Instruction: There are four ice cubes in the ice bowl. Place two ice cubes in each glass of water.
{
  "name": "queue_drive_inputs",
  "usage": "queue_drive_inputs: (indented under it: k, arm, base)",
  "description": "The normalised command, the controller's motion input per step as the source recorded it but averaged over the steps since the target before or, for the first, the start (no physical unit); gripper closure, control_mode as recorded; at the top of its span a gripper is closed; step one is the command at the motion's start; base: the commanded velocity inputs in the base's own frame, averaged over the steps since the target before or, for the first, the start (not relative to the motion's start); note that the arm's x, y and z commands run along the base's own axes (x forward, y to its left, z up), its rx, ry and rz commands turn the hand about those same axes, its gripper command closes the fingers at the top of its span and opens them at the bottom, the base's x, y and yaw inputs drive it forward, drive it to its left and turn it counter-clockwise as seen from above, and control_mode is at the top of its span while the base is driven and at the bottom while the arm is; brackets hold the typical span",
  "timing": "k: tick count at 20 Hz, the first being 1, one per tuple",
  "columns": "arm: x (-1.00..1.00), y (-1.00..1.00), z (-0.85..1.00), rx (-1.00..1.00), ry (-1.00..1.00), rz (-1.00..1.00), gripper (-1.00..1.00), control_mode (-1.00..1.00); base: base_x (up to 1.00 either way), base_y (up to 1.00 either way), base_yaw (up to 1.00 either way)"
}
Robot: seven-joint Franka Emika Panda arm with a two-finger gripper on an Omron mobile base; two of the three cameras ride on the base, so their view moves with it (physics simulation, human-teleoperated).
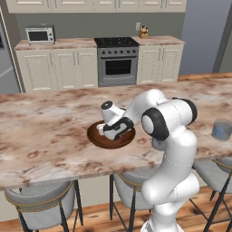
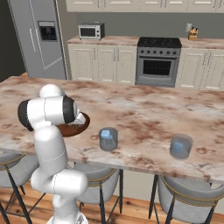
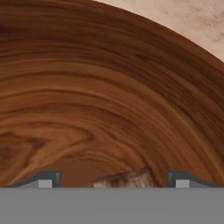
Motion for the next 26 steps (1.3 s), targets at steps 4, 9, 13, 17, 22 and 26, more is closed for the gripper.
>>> queue_drive_inputs:
  k: [4,9,13,17,22,26]
  arm:
    - [0.00,0.00,-0.03,0.00,0.00,0.00,1.00,-1.00]
    - [0.00,0.00,0.00,0.00,0.00,0.00,1.00,-1.00]
    - [0.00,0.00,0.00,0.00,0.00,0.00,1.00,-1.00]
    - [-0.04,0.00,0.62,0.01,-0.09,0.00,1.00,-1.00]
    - [-0.30,-0.07,1.00,0.03,-0.21,0.00,1.00,-1.00]
    - [-0.64,-0.53,0.99,0.09,-0.23,0.00,1.00,-1.00]
  base:
    - [0.00,0.00,0.00]
    - [0.00,0.00,0.00]
    - [0.00,0.00,0.00]
    - [0.00,0.00,0.00]
    - [0.00,0.00,0.00]
    - [0.00,0.00,0.00]
